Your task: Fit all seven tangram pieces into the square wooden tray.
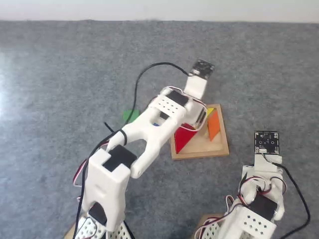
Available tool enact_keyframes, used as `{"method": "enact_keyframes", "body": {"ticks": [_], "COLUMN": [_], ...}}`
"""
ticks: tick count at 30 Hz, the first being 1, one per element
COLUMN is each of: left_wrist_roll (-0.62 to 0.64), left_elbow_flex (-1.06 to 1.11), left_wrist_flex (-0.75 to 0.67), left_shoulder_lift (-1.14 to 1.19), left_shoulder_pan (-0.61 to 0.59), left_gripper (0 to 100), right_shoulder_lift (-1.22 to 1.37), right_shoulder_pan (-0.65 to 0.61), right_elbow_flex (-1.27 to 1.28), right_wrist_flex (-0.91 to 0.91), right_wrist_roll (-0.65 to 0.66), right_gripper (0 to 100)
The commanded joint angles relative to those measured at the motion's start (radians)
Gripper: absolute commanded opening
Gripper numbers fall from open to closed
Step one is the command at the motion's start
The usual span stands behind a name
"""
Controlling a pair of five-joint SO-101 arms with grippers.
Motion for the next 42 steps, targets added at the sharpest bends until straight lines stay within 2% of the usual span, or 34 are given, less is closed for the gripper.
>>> {"method": "enact_keyframes", "body": {"ticks": [1,10,18,24,29,32,36,42], "left_wrist_roll": [0.002,0.02,-0.005,-0.137,-0.275,-0.328,-0.245,-0.245], "left_elbow_flex": [-0.008,-0.065,-0.042,-0.035,0.027,0.076,0.102,0.094], "left_wrist_flex": [0.035,0.057,0.161,0.396,0.534,0.537,0.489,0.384], "left_shoulder_lift": [-0.02,-0.028,-0.129,-0.399,-0.454,-0.436,-0.367,-0.206], "left_shoulder_pan": [0.031,-0.005,-0.038,-0.222,-0.413,-0.52,-0.614,-0.598], "left_gripper": [14,14,14,14,14,15,20,22], "right_shoulder_lift": [-0.018,-0.018,-0.018,-0.018,-0.018,-0.018,-0.018,-0.018], "right_shoulder_pan": [0.005,0.005,0.005,0.005,0.005,0.005,0.004,0.004], "right_elbow_flex": [0.015,0.015,0.015,0.015,0.015,0.015,0.015,0.015], "right_wrist_flex": [0.002,0.002,0.001,0.001,0.002,0.002,0.002,0.002], "right_wrist_roll": [0.011,0.011,0.011,0.011,0.011,0.011,0.011,0.011], "right_gripper": [0.6,0.6,0.6,0.6,0.6,0.6,0.6,0.6]}}
